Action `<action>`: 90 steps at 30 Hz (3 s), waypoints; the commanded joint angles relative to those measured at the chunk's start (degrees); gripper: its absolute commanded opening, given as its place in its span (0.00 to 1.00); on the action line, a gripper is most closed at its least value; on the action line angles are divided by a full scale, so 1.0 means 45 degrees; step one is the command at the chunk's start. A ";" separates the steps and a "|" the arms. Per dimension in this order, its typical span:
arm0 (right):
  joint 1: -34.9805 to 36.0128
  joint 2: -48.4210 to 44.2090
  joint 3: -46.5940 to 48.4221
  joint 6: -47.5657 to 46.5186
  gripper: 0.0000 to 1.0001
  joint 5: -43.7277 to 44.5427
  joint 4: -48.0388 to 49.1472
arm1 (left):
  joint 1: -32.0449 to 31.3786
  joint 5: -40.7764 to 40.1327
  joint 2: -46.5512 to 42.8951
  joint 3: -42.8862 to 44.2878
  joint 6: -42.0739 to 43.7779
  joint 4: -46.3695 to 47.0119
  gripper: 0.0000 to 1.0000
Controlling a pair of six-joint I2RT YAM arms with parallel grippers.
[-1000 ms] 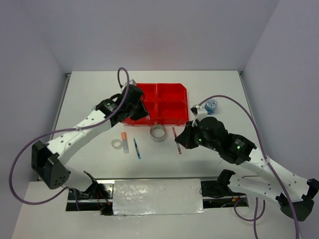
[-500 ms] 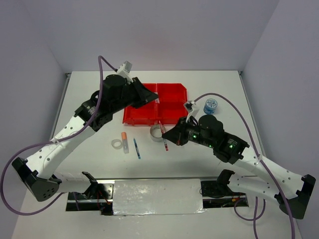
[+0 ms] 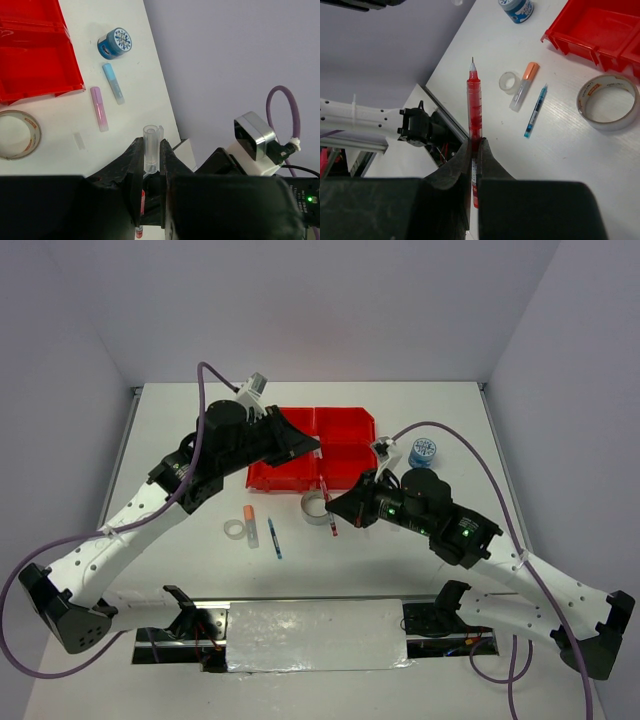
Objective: Sort the stationery into containers
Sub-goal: Close the pen cap on the pen.
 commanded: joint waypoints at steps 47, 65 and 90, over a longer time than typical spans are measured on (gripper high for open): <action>-0.0045 0.0928 0.2091 -0.0883 0.00 0.1124 -0.0289 | -0.0004 0.0780 -0.0551 -0.0743 -0.0627 0.1392 0.06; -0.0826 0.2119 0.3846 -0.1077 0.00 0.1359 -0.0171 | -0.0004 0.1054 -0.0824 -0.1173 -0.0100 0.1276 0.04; -0.1061 0.2451 0.4376 -0.1859 0.00 0.2042 -0.0797 | -0.0004 0.1543 -0.0394 -0.0118 0.1053 -0.0111 0.03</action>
